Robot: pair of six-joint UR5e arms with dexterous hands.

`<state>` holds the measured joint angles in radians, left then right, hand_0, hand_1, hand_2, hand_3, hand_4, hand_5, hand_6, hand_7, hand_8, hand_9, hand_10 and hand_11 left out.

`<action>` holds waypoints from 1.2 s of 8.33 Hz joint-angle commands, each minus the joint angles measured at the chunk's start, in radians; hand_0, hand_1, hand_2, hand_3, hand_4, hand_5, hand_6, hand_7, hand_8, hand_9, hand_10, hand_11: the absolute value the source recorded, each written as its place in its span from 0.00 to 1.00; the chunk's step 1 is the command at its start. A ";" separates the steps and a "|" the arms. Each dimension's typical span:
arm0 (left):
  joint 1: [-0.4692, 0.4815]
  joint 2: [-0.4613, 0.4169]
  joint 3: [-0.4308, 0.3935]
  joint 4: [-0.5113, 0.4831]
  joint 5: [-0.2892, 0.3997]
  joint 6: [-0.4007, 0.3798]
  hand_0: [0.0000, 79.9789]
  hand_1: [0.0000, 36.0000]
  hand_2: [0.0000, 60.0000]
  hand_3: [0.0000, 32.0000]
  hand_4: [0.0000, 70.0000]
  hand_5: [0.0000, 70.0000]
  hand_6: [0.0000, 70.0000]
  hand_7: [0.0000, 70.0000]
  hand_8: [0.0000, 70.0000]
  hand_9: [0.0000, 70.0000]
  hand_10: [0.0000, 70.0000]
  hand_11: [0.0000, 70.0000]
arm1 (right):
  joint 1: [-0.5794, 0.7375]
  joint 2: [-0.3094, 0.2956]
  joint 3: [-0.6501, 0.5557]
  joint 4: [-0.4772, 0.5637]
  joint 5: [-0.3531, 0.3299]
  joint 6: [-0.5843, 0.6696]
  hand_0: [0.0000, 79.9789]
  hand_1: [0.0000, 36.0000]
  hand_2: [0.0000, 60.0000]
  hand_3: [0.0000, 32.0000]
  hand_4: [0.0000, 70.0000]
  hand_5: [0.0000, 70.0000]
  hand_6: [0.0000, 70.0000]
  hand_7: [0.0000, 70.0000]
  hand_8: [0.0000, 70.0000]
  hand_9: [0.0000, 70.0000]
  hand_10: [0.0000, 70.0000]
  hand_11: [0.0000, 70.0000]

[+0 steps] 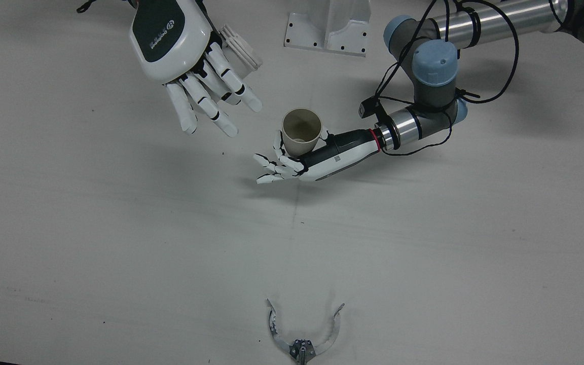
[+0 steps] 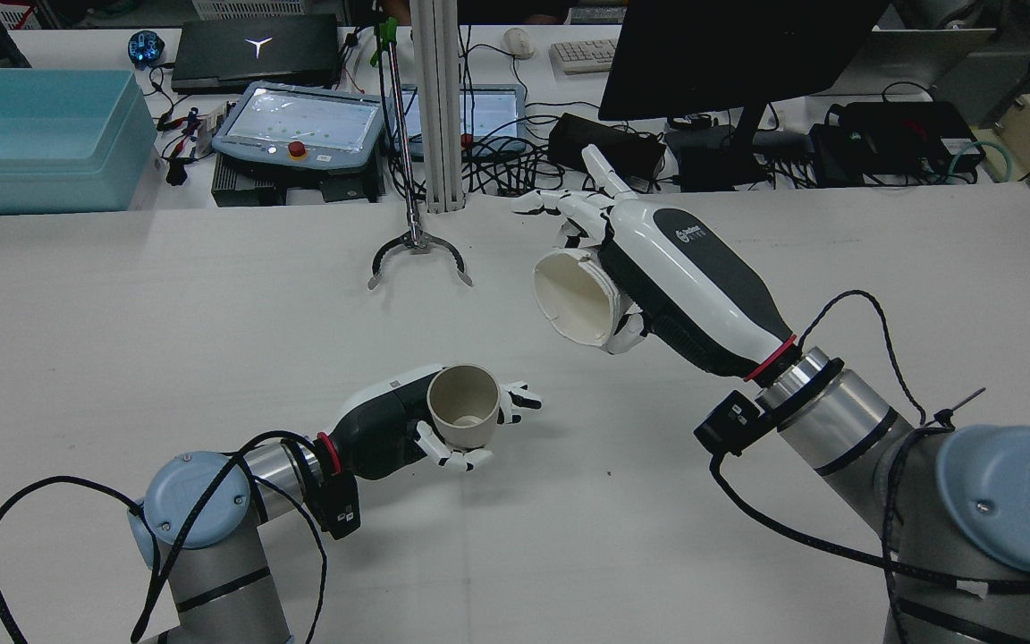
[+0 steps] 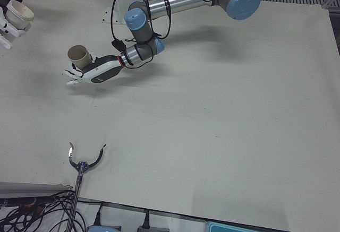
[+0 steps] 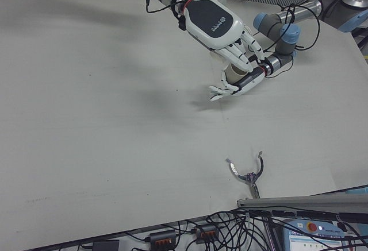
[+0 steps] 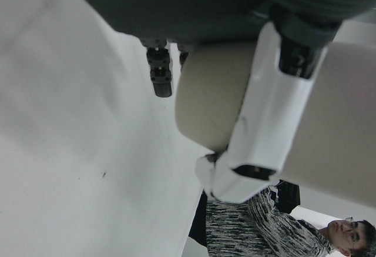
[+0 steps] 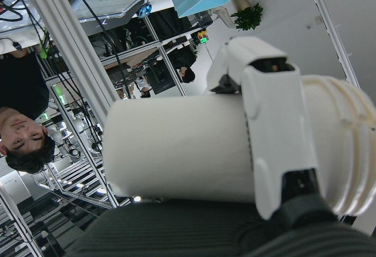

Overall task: Pour water
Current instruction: 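Tilt the white paper cup over the beige cup with the right hand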

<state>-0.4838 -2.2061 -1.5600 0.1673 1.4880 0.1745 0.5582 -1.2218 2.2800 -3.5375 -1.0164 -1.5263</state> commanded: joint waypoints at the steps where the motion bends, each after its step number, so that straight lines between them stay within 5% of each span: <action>1: 0.019 -0.003 -0.002 0.000 0.000 0.002 1.00 1.00 1.00 0.00 1.00 1.00 0.48 0.23 0.18 0.08 0.17 0.29 | -0.009 0.039 -0.072 -0.050 0.005 -0.156 1.00 1.00 0.92 0.09 0.02 0.34 0.73 0.58 0.24 0.22 0.00 0.00; 3: 0.036 -0.004 0.001 0.000 -0.003 0.003 1.00 1.00 1.00 0.00 1.00 1.00 0.48 0.22 0.17 0.08 0.17 0.29 | -0.009 0.073 -0.117 -0.052 0.019 -0.157 1.00 1.00 0.93 0.14 0.01 0.34 0.71 0.54 0.23 0.21 0.00 0.00; 5: 0.039 -0.007 0.005 0.000 -0.003 0.003 1.00 1.00 1.00 0.00 1.00 1.00 0.48 0.23 0.18 0.09 0.17 0.29 | -0.023 0.099 -0.123 -0.052 0.021 -0.158 1.00 1.00 0.94 0.09 0.03 0.34 0.72 0.53 0.25 0.23 0.00 0.00; 9: 0.033 -0.001 0.005 -0.002 -0.003 0.002 1.00 1.00 1.00 0.00 1.00 1.00 0.48 0.23 0.18 0.09 0.17 0.29 | -0.034 0.088 -0.114 -0.051 0.030 -0.164 1.00 1.00 0.91 0.09 0.00 0.34 0.70 0.52 0.26 0.25 0.00 0.00; 10: 0.013 0.002 -0.002 -0.002 0.000 -0.006 1.00 1.00 1.00 0.00 1.00 1.00 0.48 0.22 0.17 0.08 0.17 0.29 | -0.009 0.081 -0.111 -0.032 0.092 -0.135 1.00 1.00 0.92 0.07 0.01 0.34 0.70 0.53 0.27 0.27 0.00 0.00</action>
<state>-0.4480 -2.2100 -1.5556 0.1659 1.4849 0.1774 0.5229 -1.1306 2.1596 -3.5890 -0.9919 -1.6923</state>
